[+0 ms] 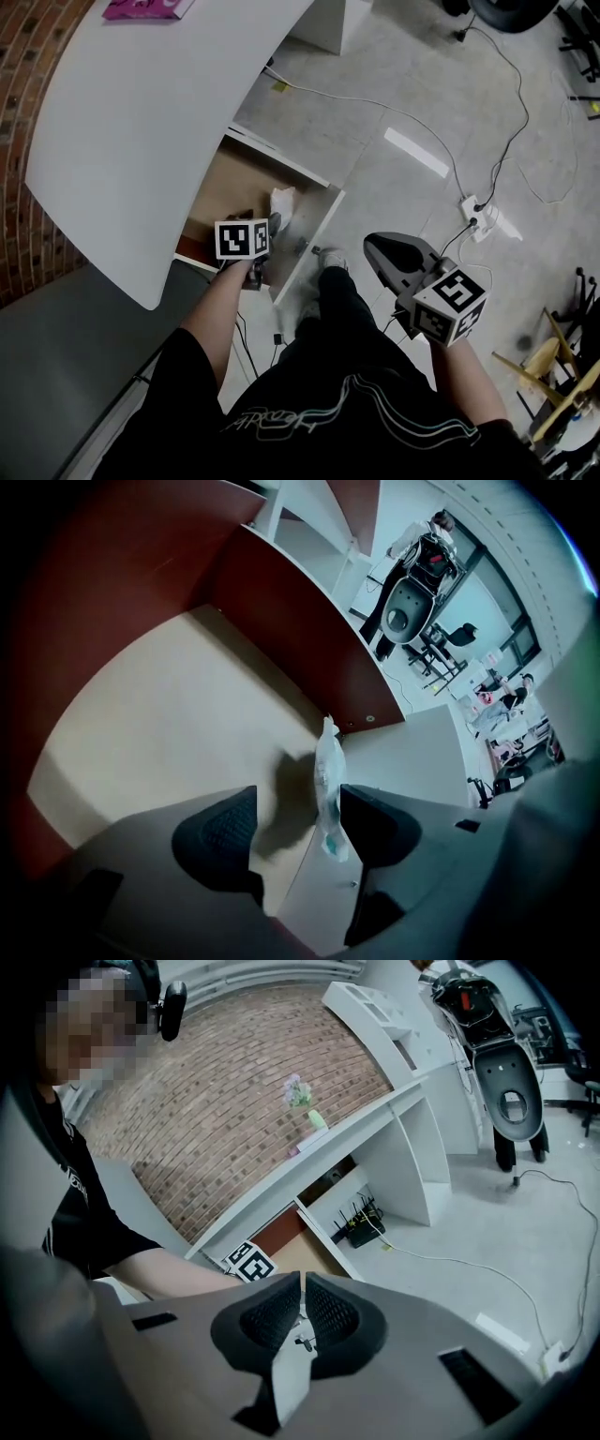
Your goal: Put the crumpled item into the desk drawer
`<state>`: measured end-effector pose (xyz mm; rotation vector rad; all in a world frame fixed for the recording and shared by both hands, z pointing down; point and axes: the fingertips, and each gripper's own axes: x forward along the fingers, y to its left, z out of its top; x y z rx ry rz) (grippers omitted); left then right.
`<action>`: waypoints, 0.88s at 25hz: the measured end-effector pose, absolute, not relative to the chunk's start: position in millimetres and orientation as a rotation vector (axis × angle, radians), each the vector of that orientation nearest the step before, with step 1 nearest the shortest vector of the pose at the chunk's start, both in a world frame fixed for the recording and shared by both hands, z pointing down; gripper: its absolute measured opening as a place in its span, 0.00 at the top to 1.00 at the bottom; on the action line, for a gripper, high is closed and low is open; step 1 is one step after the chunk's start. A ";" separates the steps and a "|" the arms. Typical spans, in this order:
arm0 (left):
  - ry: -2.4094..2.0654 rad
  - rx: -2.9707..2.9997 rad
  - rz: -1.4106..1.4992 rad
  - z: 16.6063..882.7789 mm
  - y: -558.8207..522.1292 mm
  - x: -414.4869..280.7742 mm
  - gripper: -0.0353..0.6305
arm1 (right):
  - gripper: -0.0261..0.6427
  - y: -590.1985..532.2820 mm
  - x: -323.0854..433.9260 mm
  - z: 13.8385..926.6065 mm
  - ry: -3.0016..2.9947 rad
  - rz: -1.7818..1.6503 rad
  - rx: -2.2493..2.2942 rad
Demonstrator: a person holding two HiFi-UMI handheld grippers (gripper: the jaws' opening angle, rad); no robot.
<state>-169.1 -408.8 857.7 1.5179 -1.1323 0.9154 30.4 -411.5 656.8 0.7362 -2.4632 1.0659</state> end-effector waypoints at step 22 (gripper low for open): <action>-1.013 1.893 0.573 591.3 -357.3 -109.6 0.59 | 0.89 -340.1 14.7 484.0 -2.729 1.050 0.809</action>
